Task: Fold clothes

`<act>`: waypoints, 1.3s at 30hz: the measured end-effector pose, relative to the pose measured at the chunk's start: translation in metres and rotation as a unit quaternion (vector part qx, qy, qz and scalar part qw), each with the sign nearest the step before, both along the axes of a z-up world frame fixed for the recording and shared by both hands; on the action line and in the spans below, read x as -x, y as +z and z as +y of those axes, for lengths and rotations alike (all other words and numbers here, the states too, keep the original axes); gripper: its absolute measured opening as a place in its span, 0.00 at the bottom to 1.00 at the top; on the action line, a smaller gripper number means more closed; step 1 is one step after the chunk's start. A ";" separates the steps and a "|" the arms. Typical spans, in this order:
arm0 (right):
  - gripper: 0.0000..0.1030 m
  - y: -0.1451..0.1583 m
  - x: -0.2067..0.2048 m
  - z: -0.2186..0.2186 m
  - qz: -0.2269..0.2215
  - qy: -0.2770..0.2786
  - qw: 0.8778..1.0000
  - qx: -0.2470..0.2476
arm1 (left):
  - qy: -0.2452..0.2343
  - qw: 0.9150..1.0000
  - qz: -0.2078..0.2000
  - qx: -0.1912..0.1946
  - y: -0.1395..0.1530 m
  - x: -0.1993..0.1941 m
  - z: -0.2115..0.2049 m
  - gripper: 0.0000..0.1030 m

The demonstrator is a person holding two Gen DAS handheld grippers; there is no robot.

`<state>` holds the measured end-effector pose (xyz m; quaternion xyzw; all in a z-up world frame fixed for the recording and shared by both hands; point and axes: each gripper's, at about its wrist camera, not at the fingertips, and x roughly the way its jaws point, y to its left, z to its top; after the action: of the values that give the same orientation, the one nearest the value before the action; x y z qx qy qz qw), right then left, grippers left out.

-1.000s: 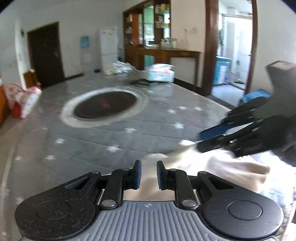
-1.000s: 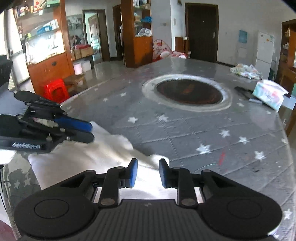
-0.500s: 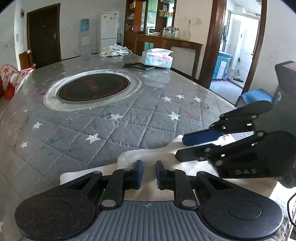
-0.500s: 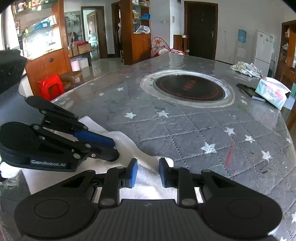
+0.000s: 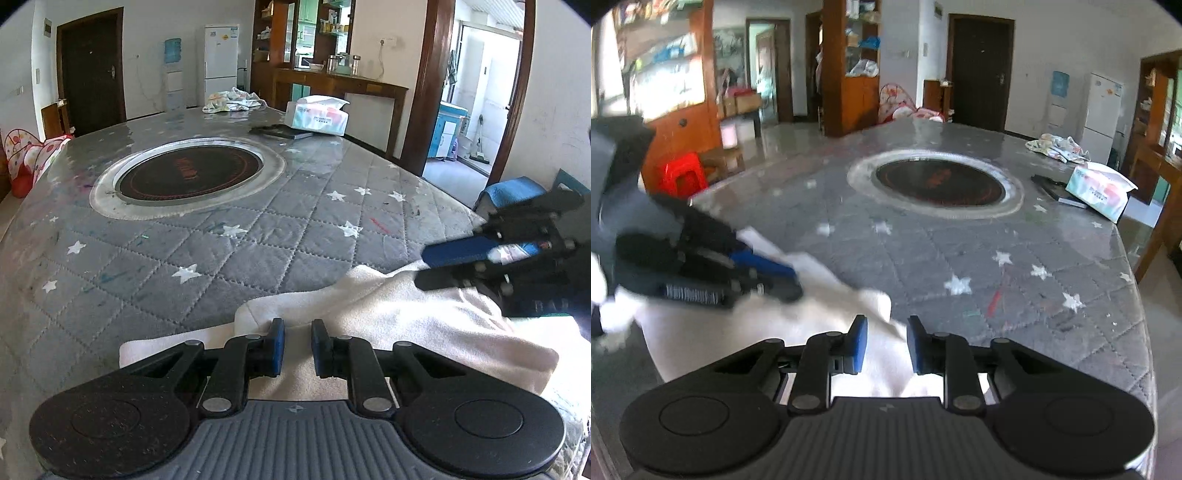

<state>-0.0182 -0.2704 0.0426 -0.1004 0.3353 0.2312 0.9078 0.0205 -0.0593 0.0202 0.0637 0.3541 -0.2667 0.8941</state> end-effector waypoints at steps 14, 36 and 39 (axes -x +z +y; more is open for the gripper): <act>0.18 0.017 0.042 -0.013 -0.014 0.035 0.999 0.017 | 0.006 1.000 0.001 -0.007 0.000 0.000 -0.003 0.18; 0.18 -0.006 0.047 -0.003 -0.005 0.033 0.999 0.032 | 0.012 1.000 -0.007 -0.018 -0.001 0.003 -0.007 0.18; 0.19 -0.008 0.043 -0.008 0.004 0.018 0.999 0.030 | 0.011 1.000 -0.005 -0.012 0.000 0.003 -0.006 0.19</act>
<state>-0.0611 -0.2789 0.0344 -0.1322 0.3440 0.2376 0.8987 0.0172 -0.0650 0.0199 0.0715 0.3534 -0.2522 0.8980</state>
